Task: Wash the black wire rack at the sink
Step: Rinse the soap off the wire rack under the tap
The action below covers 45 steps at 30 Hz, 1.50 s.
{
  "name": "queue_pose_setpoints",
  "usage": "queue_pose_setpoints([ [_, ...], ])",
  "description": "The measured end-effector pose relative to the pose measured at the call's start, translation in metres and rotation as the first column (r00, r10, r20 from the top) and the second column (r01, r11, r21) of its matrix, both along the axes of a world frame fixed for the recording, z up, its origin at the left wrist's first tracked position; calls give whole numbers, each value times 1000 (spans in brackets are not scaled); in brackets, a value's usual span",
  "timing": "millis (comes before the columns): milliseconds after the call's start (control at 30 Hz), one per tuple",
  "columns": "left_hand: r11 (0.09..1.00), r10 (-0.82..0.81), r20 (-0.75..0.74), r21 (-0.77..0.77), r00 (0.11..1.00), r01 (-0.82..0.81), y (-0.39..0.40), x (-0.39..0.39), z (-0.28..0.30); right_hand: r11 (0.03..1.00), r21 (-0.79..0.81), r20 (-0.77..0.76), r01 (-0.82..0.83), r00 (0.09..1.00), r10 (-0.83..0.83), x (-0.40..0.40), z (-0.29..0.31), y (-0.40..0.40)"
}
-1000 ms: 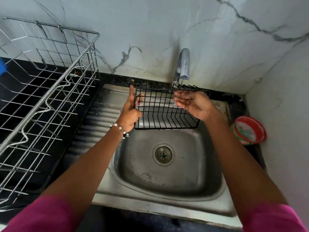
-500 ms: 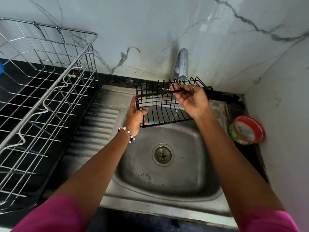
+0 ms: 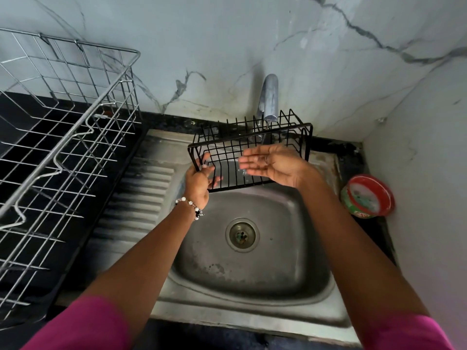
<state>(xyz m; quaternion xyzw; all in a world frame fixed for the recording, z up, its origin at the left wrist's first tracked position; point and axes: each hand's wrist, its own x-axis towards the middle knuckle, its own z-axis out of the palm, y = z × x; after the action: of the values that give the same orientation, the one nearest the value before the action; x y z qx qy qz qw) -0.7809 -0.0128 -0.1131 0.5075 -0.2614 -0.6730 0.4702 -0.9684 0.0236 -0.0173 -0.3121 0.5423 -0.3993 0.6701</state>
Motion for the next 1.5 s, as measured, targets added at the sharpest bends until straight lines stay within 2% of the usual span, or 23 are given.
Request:
queue_pose_setpoints([
  [33, 1000, -8, -26, 8, 1000, 8, 1, -2, 2, 997, 22, -30, 78, 997, -78, 4, -2, -3],
  [100, 1000, -21, -72, 11, 997, 22, 2, -5, 4, 964, 69, 16, 255, 966, -257, 6, -5, -10],
  [133, 1000, -25, -90, 8, 996, 26, 1, -7, 4, 956, 82, 36, 281, 958, -284, 7, -5, -12],
  [300, 998, -16, -115, -57, 993, 10, -3, -14, 4, 988, 124, -44, 95, 995, -90, 7, -2, -7],
  [400, 995, 12, -117, -96, 993, -23, -7, -13, 5, 968, 149, -225, 201, 960, -165, 5, -7, -10],
  [433, 995, 16, -116, -101, 993, -28, -8, -13, 5, 967, 129, -234, 220, 954, -186, 7, -7, -13],
  [500, 995, 19, -100, -96, 995, -28, -9, -14, 4, 976, 91, -140, 197, 973, -183, 18, -4, -18],
  [567, 995, 14, -75, -93, 997, -21, -7, -14, 8, 990, 84, -40, 113, 993, -110, 29, 3, -21],
  [633, 995, 20, -53, -100, 998, -25, -6, -12, 12, 991, 114, -76, 62, 996, -54, 30, 2, -23],
  [733, 992, 13, -35, -127, 999, -17, -5, -7, 17, 969, 174, -256, 176, 958, -128, 18, -6, -25],
  [800, 991, 18, 5, -135, 1000, -18, -7, -6, 16, 957, 148, -324, 250, 926, -192, 11, -10, -26],
  [867, 989, 16, 49, -147, 999, -9, -9, -7, 16, 968, 117, -242, 221, 952, -188, 15, -7, -26],
  [967, 983, -31, 99, -179, 995, 49, -10, -11, 17, 990, 130, -117, 50, 993, -35, 22, 0, -22],
  [1033, 978, -46, 142, -195, 989, 74, -11, -12, 18, 985, 169, -206, 29, 979, 7, 17, -3, -22],
  [1100, 975, -48, 196, -202, 979, 89, -13, -9, 22, 976, 185, -374, 116, 926, -39, 7, -9, -22],
  [1167, 971, -51, 254, -213, 966, 107, -17, -3, 24, 968, 165, -432, 189, 896, -101, -2, -14, -24],
  [1233, 967, -51, 309, -224, 950, 124, -21, 1, 27, 973, 145, -281, 181, 950, -135, 1, -10, -24],
  [1300, 966, -45, 320, -228, 946, 123, -22, 5, 32, 984, 125, -88, 125, 990, -114, 9, -5, -24],
  [1333, 966, -39, 321, -230, 946, 117, -22, 7, 34, 989, 112, -44, 95, 995, -91, 11, -4, -24],
  [1400, 968, -23, 321, -231, 947, 102, -22, 12, 38, 990, 120, -101, 71, 993, -59, 14, -6, -24],
  [1500, 972, -32, 351, -209, 936, 111, -26, 20, 39, 977, 167, -330, 132, 941, -70, 11, -11, -24],
])
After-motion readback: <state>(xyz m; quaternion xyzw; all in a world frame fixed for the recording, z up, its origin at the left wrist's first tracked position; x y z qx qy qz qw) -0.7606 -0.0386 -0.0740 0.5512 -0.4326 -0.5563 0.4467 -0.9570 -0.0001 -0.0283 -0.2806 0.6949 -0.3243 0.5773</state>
